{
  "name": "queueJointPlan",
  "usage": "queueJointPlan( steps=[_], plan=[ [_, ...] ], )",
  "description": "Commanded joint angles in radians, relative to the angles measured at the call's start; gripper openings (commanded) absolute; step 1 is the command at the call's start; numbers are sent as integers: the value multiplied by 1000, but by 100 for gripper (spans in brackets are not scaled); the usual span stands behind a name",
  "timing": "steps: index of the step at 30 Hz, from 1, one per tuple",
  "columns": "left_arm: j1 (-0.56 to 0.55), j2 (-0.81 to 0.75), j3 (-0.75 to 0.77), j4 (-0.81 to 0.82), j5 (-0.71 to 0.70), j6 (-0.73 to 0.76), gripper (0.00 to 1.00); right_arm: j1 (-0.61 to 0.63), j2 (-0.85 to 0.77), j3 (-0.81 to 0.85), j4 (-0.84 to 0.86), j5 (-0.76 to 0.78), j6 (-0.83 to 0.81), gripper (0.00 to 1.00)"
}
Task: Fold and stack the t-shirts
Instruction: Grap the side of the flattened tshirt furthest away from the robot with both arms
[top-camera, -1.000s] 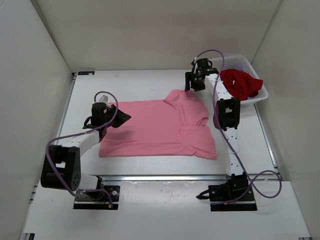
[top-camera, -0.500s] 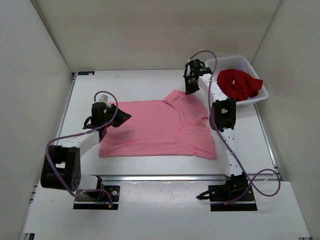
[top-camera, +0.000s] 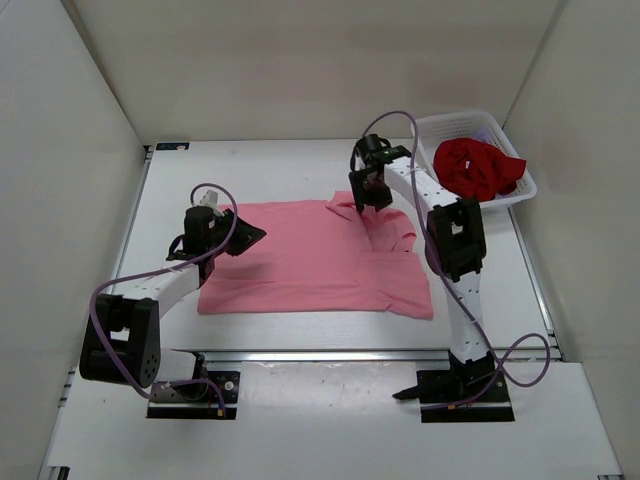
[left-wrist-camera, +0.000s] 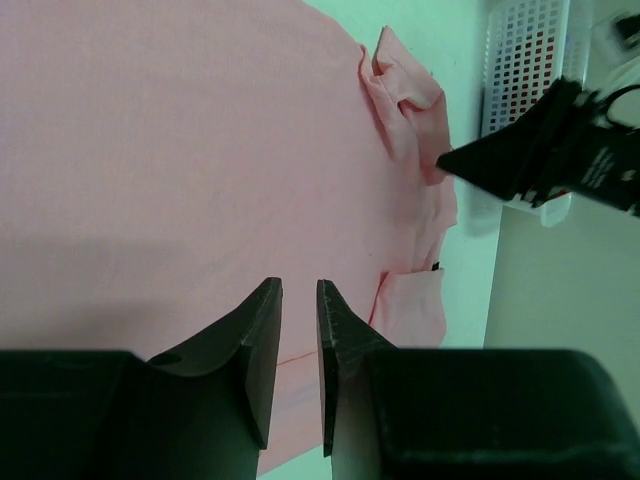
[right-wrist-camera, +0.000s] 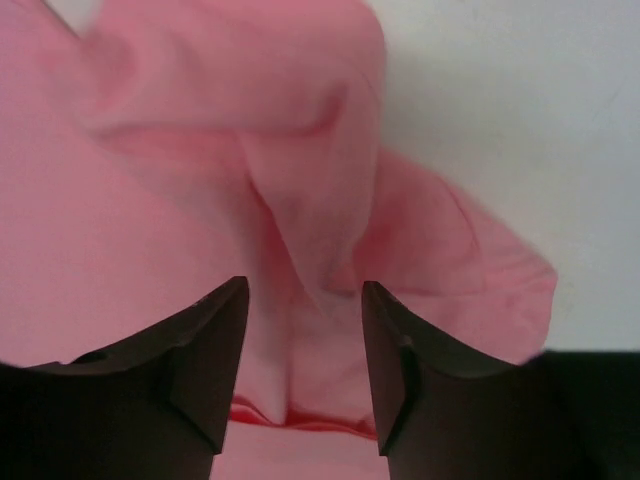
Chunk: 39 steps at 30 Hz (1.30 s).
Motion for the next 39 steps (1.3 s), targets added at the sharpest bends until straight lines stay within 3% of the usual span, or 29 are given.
queueJointPlan(
  steps=[1, 4, 8, 14, 21, 28, 29, 30, 33, 39],
  plan=[
    [-2, -27, -13, 35, 29, -10, 32, -93, -110, -147, 88, -105, -27, 49],
    [-3, -20, -21, 58, 24, -16, 32, -137, -185, -262, 162, -189, -38, 52],
    [-8, 2, -18, 70, 38, -28, 31, -214, -181, -255, 273, -335, 13, 53],
    [7, -6, -12, 59, 32, -20, 31, -203, 29, 20, 237, -424, 36, 47],
    [40, 34, 60, 23, 15, -21, 31, -163, 172, 170, 168, -380, 30, 48],
    [69, 71, 122, 12, 3, -25, 30, -123, 108, -2, 287, -294, 36, 50],
    [73, 71, 123, 13, 3, -22, 29, -120, 108, 11, 283, -302, 41, 43],
    [61, 74, 123, 13, 0, -21, 30, -122, 115, 14, 264, -302, 38, 27],
    [49, 74, 123, 18, 0, -18, 30, -90, 60, -8, 257, -245, 21, 1],
    [43, 50, 100, 16, 0, -17, 29, 30, -113, -203, 304, -81, 24, 2]
  ],
)
